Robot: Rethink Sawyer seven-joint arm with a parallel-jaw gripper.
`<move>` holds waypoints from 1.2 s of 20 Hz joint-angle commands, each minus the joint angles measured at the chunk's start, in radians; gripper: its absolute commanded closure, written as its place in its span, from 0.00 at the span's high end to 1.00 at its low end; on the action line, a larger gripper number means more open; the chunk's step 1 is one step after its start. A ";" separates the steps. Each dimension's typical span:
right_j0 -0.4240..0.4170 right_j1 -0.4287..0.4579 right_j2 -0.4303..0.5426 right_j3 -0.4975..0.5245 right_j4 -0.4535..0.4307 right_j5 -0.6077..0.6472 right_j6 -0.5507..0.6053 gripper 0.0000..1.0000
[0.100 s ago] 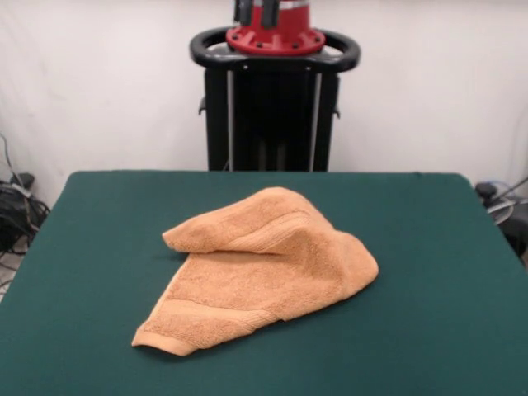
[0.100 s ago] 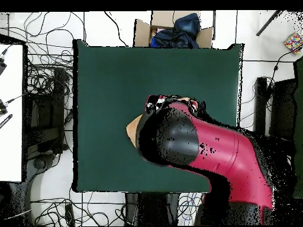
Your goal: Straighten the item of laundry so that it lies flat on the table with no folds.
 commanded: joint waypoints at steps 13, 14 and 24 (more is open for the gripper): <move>0.016 0.115 0.098 0.193 -0.108 0.010 0.017 1.00; 0.019 0.118 0.102 0.196 -0.107 0.006 0.022 1.00; -0.016 0.181 0.132 0.145 -0.139 -0.034 -0.007 1.00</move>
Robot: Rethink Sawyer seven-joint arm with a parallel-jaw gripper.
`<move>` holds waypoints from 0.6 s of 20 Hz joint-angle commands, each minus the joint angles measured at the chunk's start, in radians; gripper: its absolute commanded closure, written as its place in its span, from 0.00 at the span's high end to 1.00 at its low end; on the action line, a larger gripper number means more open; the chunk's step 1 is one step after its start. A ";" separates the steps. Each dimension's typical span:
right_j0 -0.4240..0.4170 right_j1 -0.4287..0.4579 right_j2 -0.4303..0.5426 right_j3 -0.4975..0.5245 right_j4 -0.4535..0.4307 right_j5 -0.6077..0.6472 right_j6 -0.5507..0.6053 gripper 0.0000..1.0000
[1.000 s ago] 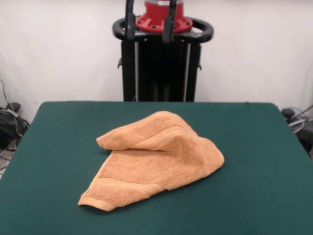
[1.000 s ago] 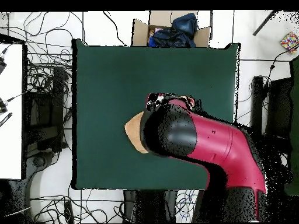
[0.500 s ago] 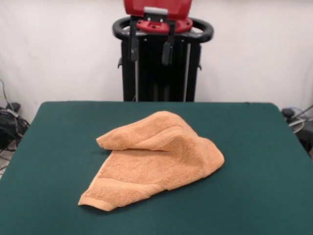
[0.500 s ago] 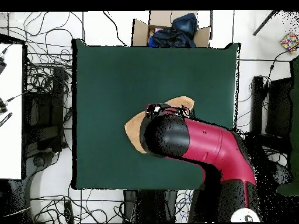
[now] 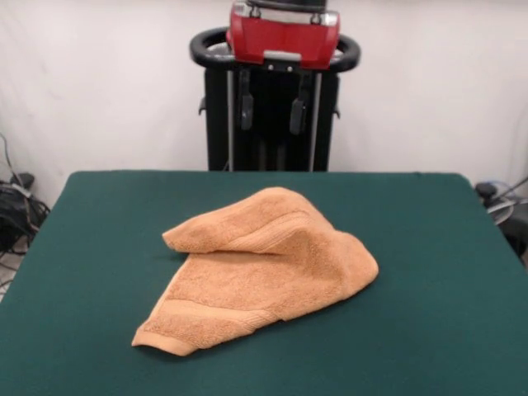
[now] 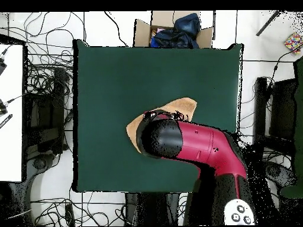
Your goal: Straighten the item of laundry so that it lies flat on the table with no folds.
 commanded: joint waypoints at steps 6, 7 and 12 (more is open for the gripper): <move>-0.053 0.135 0.127 -0.039 -0.062 0.007 -0.068 1.00; -0.059 0.143 0.132 -0.052 -0.065 0.012 -0.076 1.00; -0.093 0.177 0.166 -0.111 -0.086 0.046 -0.103 1.00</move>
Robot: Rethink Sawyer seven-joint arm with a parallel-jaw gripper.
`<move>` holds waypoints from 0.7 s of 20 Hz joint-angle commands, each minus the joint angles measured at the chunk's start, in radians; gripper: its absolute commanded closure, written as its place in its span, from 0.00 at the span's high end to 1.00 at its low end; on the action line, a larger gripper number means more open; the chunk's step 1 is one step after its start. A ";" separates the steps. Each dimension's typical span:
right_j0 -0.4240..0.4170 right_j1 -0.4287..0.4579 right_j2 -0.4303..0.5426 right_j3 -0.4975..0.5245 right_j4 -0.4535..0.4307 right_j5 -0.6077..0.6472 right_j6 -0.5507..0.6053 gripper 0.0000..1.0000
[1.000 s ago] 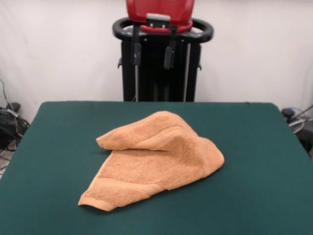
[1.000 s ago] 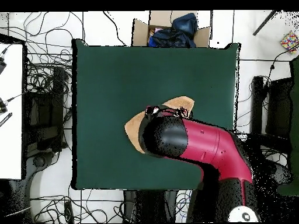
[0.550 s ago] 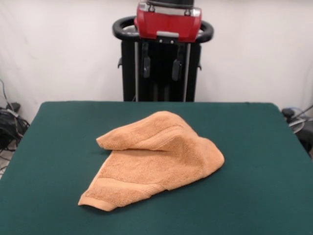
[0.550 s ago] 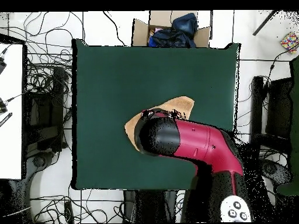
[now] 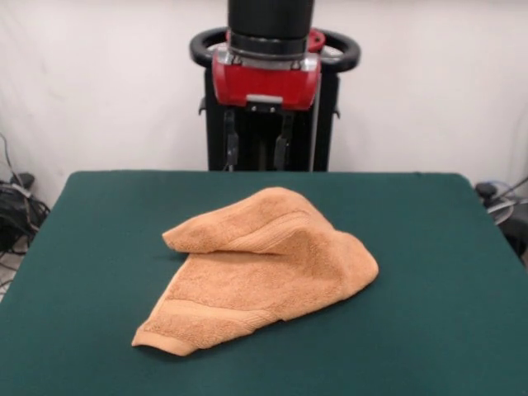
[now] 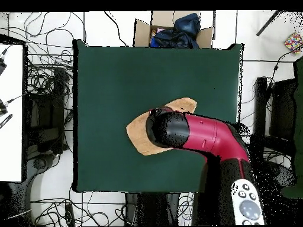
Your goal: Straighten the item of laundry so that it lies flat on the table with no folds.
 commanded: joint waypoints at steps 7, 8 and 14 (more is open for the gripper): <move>-0.063 0.106 0.157 -0.110 -0.076 0.074 -0.109 1.00; -0.065 0.105 0.160 -0.109 -0.080 0.072 -0.106 1.00; -0.076 0.123 0.173 -0.124 -0.105 0.059 -0.095 1.00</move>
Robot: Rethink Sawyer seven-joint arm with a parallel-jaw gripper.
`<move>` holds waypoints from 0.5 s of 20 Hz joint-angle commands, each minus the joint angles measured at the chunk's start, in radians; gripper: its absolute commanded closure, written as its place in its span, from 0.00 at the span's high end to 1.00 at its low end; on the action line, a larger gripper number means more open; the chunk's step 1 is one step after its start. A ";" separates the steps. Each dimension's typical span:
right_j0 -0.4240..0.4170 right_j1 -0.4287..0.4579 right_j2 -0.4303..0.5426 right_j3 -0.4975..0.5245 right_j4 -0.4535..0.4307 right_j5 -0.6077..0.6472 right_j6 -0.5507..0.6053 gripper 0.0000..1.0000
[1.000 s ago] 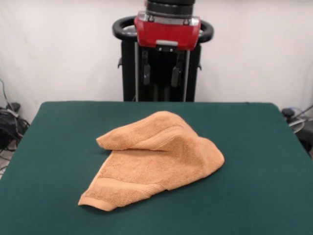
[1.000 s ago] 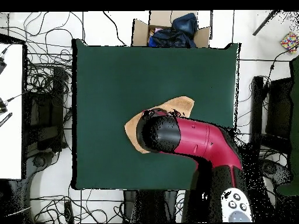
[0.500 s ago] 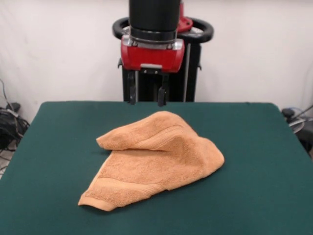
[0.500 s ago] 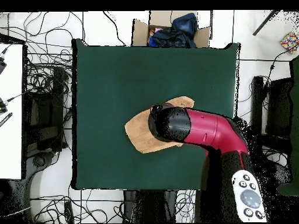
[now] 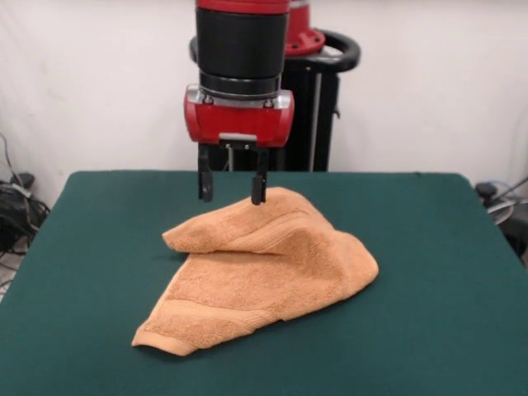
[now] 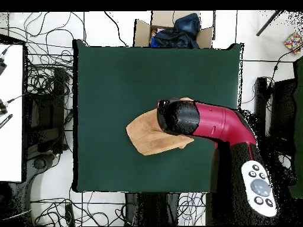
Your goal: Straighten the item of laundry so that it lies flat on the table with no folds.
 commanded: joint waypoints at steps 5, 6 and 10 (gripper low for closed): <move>-0.037 0.069 0.125 -0.059 -0.064 0.056 -0.118 1.00; -0.044 0.076 0.130 -0.065 -0.069 0.055 -0.124 1.00; -0.068 0.106 0.147 -0.083 -0.093 0.043 -0.136 1.00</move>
